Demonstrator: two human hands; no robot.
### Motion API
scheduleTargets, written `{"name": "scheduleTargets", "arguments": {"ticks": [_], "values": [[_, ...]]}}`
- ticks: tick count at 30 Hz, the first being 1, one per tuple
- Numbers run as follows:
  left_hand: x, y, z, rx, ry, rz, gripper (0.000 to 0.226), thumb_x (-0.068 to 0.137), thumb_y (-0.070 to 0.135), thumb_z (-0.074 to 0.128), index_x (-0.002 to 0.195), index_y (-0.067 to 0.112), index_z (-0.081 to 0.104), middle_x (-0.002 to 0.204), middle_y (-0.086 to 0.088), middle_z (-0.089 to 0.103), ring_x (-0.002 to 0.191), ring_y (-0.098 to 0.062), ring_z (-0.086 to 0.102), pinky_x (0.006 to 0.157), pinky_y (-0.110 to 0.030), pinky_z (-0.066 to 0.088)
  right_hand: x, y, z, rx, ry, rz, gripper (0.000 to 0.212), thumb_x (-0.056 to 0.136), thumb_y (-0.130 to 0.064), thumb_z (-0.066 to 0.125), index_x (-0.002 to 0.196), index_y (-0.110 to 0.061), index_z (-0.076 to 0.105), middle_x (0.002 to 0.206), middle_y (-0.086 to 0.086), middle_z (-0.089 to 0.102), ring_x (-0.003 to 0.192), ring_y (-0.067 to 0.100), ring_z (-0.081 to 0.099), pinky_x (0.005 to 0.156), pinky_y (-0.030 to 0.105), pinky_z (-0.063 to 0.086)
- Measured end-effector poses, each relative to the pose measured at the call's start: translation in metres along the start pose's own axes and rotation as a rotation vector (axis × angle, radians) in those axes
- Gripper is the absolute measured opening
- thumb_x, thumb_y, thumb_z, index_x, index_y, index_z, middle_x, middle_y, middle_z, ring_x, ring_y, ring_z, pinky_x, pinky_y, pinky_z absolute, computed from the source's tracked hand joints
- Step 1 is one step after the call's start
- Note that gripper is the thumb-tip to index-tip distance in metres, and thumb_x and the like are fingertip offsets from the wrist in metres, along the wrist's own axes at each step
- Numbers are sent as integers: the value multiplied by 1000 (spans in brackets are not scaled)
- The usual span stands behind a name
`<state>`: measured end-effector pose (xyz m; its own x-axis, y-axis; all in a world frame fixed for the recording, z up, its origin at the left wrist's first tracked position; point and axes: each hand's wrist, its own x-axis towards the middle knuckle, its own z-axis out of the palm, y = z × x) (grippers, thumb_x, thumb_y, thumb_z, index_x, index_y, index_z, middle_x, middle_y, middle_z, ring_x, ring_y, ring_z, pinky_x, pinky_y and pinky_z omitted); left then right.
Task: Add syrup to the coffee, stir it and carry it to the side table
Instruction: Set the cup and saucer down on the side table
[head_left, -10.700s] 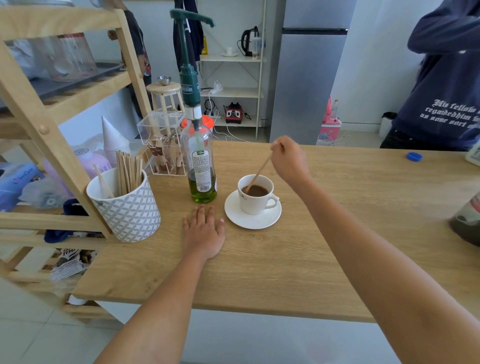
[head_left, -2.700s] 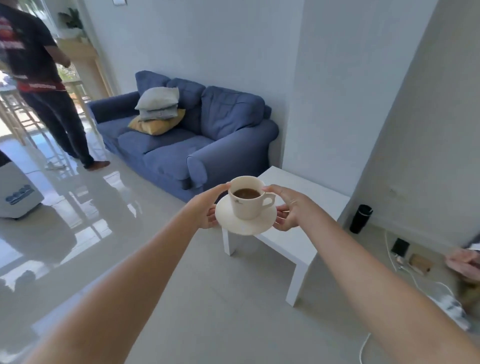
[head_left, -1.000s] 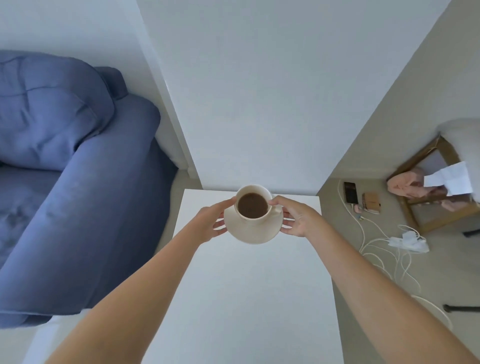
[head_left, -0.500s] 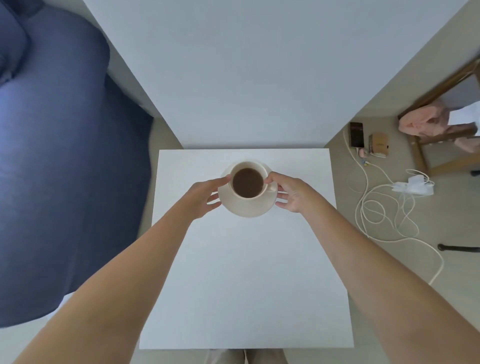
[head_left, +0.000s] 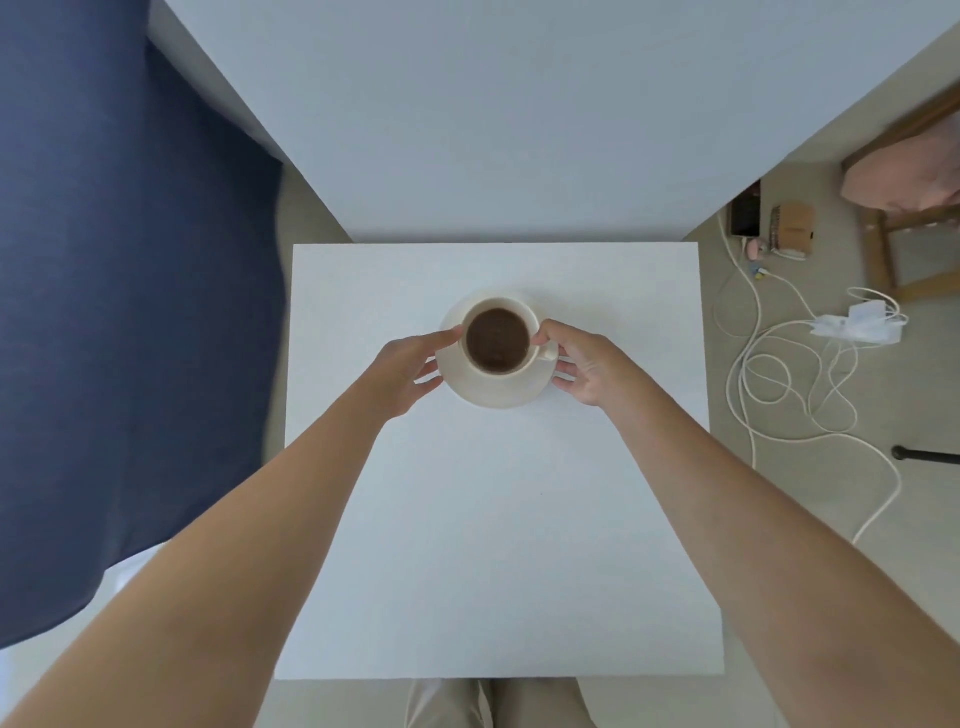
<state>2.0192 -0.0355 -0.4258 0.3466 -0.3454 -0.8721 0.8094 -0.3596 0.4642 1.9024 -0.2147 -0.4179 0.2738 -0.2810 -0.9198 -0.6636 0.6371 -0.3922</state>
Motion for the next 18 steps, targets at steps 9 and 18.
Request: {"name": "scheduleTargets", "arguments": {"ticks": [9,18], "values": [[11,-12,-7,-5,17,-31,29,72,26,80,95,14,67,100,-1,66,103,-18,60,95,-31,45,17,12,3,14,30,26,27,65,-14,70,90,-12,62,114,10,56,117,25,52,96,30,44],[10,-13,-8,64,-5,-33,35,69,35,81,96,18,67,105,1,66,112,-17,56,101,-36,41,17,16,2,48,-7,42,29,68,-15,72,96,-12,62,110,7,59,109,21,56,84,28,46]]}}
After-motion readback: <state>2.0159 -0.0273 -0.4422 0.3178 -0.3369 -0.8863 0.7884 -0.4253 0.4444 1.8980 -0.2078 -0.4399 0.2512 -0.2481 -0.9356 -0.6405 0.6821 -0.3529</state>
